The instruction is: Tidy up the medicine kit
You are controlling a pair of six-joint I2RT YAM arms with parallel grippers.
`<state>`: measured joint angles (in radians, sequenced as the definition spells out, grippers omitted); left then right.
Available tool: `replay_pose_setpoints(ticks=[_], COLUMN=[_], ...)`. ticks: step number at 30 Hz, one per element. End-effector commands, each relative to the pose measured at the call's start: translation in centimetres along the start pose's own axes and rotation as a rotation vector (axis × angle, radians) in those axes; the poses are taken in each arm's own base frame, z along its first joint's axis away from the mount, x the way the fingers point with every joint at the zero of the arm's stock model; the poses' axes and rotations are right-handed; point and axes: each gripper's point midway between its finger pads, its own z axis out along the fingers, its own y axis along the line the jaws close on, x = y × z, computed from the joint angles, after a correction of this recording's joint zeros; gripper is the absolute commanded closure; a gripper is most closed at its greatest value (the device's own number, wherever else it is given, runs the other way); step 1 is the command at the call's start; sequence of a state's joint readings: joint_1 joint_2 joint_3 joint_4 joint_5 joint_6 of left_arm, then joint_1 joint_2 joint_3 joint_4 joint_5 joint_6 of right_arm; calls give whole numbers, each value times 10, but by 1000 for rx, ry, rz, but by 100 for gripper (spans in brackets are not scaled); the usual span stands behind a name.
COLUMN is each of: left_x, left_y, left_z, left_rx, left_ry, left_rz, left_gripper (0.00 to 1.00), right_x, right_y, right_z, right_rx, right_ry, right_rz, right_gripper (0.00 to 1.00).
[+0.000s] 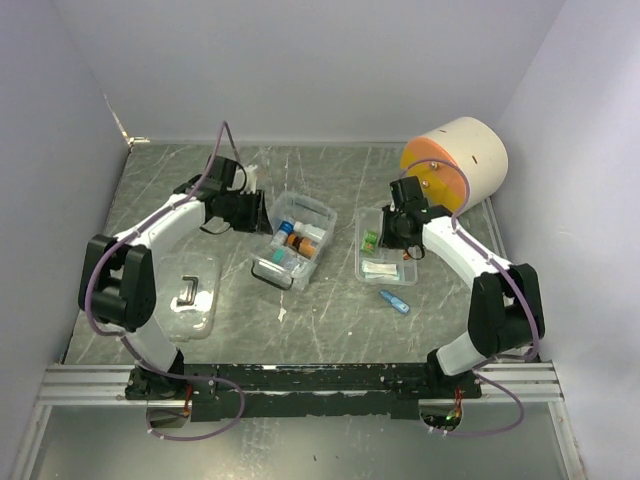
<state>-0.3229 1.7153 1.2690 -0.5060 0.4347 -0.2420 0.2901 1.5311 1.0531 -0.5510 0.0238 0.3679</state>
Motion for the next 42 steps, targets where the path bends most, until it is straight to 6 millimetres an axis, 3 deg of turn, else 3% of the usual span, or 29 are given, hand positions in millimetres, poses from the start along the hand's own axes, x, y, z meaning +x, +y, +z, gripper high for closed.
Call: replay_pose_setpoints(ticks=[1, 5, 8, 12, 14, 16, 22, 27, 34, 42], left_x=[0, 8, 14, 17, 13, 3, -23, -23, -10, 3], left_y=[-37, -58, -69, -60, -52, -49, -39, -45, -42, -35], left_z=[-14, -15, -16, -26, -36, -53, -128, -176, -207, -224], left_rx=[147, 277, 300, 188, 120, 56, -158, -180, -187, -190], left_ry=[-64, -68, -74, -99, -130, -193, -452, -642, -787, -882], left_rz=[-22, -74, -70, 1, 32, 74, 183, 205, 104, 10], left_gripper=[53, 52, 44, 33, 25, 1, 1, 1, 1, 1], right_x=[-6, -2, -3, -5, -4, -3, 8, 2, -22, -45], right_y=[-5, -6, -11, -13, -14, -15, -18, -12, 13, 55], right_z=[-13, -14, -20, -26, -29, -33, -35, -44, -72, -96], right_rx=[29, 36, 56, 68, 73, 78, 84, 76, 54, 54], right_ry=[-57, -55, -74, -92, -92, -96, -78, -80, -118, -116], right_rz=[14, 23, 26, 29, 36, 45, 76, 95, 143, 177], right_gripper=[100, 100, 100, 100, 100, 100, 100, 100, 100, 100])
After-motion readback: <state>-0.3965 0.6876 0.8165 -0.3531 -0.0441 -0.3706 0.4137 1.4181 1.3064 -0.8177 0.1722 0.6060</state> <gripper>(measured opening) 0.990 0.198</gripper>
